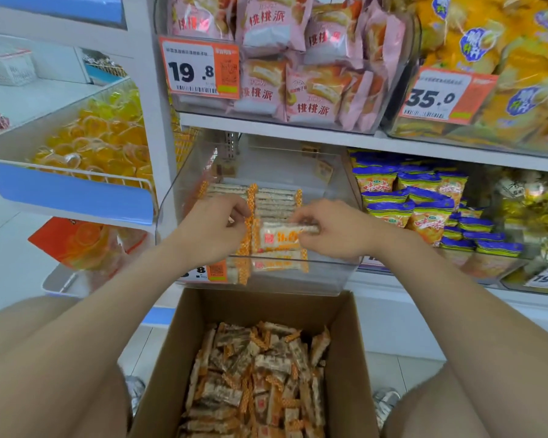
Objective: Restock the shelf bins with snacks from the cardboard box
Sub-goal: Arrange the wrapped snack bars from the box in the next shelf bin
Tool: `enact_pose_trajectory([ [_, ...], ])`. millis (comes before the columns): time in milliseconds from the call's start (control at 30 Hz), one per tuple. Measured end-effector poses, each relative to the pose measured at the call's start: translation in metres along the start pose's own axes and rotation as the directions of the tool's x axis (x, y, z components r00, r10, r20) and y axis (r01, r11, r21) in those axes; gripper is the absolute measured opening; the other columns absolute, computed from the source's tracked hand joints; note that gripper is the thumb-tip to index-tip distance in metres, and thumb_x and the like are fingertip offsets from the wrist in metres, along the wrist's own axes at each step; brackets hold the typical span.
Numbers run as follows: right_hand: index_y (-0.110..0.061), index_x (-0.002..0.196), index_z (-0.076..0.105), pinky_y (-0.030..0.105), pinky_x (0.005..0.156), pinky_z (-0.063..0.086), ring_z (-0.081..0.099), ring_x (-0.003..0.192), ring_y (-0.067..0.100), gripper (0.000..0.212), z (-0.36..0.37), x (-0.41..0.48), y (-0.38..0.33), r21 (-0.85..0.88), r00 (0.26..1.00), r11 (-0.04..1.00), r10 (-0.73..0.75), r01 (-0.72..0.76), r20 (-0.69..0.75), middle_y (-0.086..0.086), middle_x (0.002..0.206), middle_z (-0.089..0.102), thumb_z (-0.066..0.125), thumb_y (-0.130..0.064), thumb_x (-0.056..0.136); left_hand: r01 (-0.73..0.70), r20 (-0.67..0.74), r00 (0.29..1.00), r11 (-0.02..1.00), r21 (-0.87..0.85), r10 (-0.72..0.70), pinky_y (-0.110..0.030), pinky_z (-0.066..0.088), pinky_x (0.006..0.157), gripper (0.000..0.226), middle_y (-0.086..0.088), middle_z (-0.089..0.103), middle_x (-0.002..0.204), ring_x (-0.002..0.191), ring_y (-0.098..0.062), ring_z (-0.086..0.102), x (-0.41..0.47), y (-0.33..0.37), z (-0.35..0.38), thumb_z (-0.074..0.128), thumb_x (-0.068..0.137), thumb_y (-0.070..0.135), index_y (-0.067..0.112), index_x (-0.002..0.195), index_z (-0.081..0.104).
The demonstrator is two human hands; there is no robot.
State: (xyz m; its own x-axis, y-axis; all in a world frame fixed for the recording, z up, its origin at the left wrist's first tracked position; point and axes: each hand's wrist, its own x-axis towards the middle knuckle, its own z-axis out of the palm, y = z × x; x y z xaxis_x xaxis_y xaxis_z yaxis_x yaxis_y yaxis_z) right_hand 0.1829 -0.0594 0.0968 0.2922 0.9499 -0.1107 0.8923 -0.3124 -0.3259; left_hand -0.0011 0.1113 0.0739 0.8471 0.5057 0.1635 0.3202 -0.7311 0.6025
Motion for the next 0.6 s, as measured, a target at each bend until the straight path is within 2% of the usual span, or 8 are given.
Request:
enact_pose_trajectory([
  [67,-0.022,0.141,0.065,0.026,0.104,0.045,0.059,0.125,0.011,0.043,0.000,0.014,0.001,0.004,0.982,0.999,0.036,-0.037,0.185,-0.008,0.133,0.064,0.063,-0.031,0.099,-0.019,0.039,0.999,1.000,-0.011,0.020,-0.014,0.047,0.071,0.024,0.011,0.067,0.111,0.091,-0.003,0.063,0.008,0.002,0.006,0.055,0.101,0.016,0.025,0.116,0.072],
  [133,-0.023,0.149,0.058,0.028,0.112,0.042,0.053,0.130,0.009,0.048,0.001,0.024,0.004,-0.018,0.938,0.996,0.085,-0.084,0.336,-0.010,0.144,0.057,0.064,-0.030,0.101,-0.056,0.113,0.992,0.998,0.022,0.053,-0.015,0.046,0.077,0.022,0.013,0.070,0.110,0.097,-0.004,0.063,0.017,0.004,0.009,0.057,0.101,0.022,0.027,0.112,0.076],
  [200,-0.022,0.151,0.056,0.029,0.108,0.048,0.054,0.120,0.006,0.050,0.003,0.029,0.008,-0.014,0.893,0.992,0.118,-0.124,0.433,-0.012,0.143,0.057,0.065,-0.030,0.103,-0.080,0.200,0.977,0.995,0.056,0.067,-0.027,0.054,0.083,0.019,0.009,0.076,0.102,0.097,-0.011,0.068,0.027,0.002,0.011,0.061,0.100,0.029,0.025,0.101,0.080],
  [233,-0.021,0.150,0.056,0.027,0.101,0.052,0.056,0.109,0.002,0.049,0.005,0.032,0.012,-0.007,0.880,0.990,0.129,-0.142,0.458,-0.017,0.133,0.059,0.065,-0.029,0.103,-0.088,0.245,0.967,0.992,0.085,0.065,-0.032,0.055,0.085,0.021,0.005,0.077,0.098,0.095,-0.014,0.070,0.032,-0.001,0.012,0.063,0.100,0.032,0.022,0.097,0.080],
  [300,-0.024,0.145,0.061,0.021,0.086,0.053,0.054,0.090,-0.003,0.045,0.009,0.037,0.015,0.001,0.882,0.988,0.139,-0.156,0.450,-0.027,0.106,0.051,0.070,-0.029,0.101,-0.095,0.324,0.945,0.982,0.165,0.037,-0.034,0.054,0.086,0.027,0.001,0.078,0.095,0.092,-0.017,0.070,0.040,-0.007,0.013,0.062,0.100,0.038,0.019,0.094,0.081],
  [400,-0.032,0.133,0.067,0.028,0.089,0.054,0.055,0.089,0.001,0.045,0.016,0.039,0.019,0.026,0.916,0.989,0.125,-0.146,0.382,-0.022,0.104,0.051,0.081,-0.037,0.091,-0.092,0.437,0.900,0.974,0.208,-0.009,-0.033,0.049,0.091,0.035,0.000,0.075,0.096,0.091,-0.019,0.066,0.047,-0.007,0.015,0.056,0.100,0.038,0.013,0.099,0.080],
  [500,-0.039,0.142,0.058,0.025,0.092,0.039,0.047,0.094,0.004,0.061,0.022,0.041,0.021,0.017,0.921,0.991,0.116,-0.132,0.373,-0.026,0.099,0.041,0.084,-0.044,0.087,-0.079,0.478,0.877,0.967,0.242,-0.048,-0.031,0.044,0.106,0.032,0.005,0.071,0.129,0.122,-0.015,0.061,0.047,0.000,0.017,0.051,0.102,0.017,0.023,0.114,0.080],
  [600,-0.038,0.143,0.058,0.024,0.090,0.037,0.045,0.104,0.007,0.064,0.022,0.039,0.021,-0.004,0.923,0.990,0.135,-0.143,0.360,-0.023,0.101,0.042,0.085,-0.047,0.085,-0.077,0.464,0.885,0.968,0.239,-0.044,-0.032,0.043,0.110,0.039,0.001,0.065,0.141,0.134,-0.018,0.055,0.045,0.003,0.018,0.047,0.101,0.008,0.025,0.119,0.077],
])
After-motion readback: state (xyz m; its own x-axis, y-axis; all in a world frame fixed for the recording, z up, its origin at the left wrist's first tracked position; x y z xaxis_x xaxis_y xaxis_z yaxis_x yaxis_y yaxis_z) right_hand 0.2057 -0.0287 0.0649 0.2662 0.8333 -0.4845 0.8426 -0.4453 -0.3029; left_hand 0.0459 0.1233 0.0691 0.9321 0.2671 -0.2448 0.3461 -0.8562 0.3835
